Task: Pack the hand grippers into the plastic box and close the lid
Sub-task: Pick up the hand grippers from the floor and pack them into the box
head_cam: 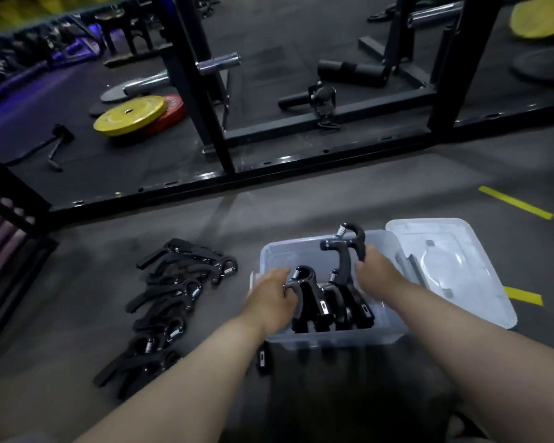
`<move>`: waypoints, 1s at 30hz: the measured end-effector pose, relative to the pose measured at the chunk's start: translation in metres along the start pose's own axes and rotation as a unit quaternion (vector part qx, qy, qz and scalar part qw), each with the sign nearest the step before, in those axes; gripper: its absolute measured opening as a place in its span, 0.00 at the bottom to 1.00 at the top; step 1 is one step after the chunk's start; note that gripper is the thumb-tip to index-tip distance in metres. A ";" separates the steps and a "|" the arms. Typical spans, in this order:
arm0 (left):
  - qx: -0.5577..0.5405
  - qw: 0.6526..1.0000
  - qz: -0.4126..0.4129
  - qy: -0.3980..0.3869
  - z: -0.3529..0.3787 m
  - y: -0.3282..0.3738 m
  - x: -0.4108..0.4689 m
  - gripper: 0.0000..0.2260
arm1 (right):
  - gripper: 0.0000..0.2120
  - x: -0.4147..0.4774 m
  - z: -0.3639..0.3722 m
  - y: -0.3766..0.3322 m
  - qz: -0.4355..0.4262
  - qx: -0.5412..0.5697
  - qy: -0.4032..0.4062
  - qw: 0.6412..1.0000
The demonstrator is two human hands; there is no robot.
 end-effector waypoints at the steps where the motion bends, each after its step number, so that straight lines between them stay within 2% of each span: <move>1: 0.022 1.000 -0.004 0.006 0.006 -0.004 0.000 0.24 | 0.08 -0.001 -0.006 0.010 0.019 -0.038 -0.006 0.999; 5: 0.018 0.998 -0.040 0.036 0.020 -0.023 0.005 0.29 | 0.09 0.011 -0.001 0.046 0.066 -0.083 -0.029 0.994; 10: 0.045 0.996 -0.033 0.064 0.024 -0.040 0.015 0.31 | 0.07 0.023 0.026 0.045 0.043 -0.102 -0.085 0.990; 13: 0.053 0.996 -0.022 0.070 0.028 -0.046 0.022 0.31 | 0.13 0.042 0.048 0.050 0.050 -0.159 -0.096 0.981; 16: 0.094 0.991 -0.010 0.090 0.039 -0.050 0.028 0.29 | 0.15 0.046 0.059 0.054 0.069 -0.171 -0.094 0.978; 19: 0.151 0.982 0.003 0.112 0.052 -0.054 0.027 0.28 | 0.14 0.036 0.059 0.054 0.087 -0.178 -0.106 0.974; 21: 0.170 0.977 0.011 0.125 0.055 -0.057 0.026 0.27 | 0.18 0.035 0.058 0.060 0.081 -0.168 -0.091 0.978; 24: 0.177 0.975 0.013 0.132 0.057 -0.059 0.027 0.28 | 0.21 0.035 0.063 0.068 0.091 -0.135 -0.091 0.982; 30: 0.174 0.974 0.016 0.144 0.057 -0.058 0.026 0.30 | 0.20 0.034 0.065 0.065 0.103 -0.124 -0.098 0.982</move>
Point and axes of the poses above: each hand's wrist, its own x-axis towards the middle knuckle, its own z-axis out of the palm, y = z × x, the point moved 3 cm from there along x, towards the middle knuckle, and after that the axes turned 2 degrees about x, right-handed, at the moved point
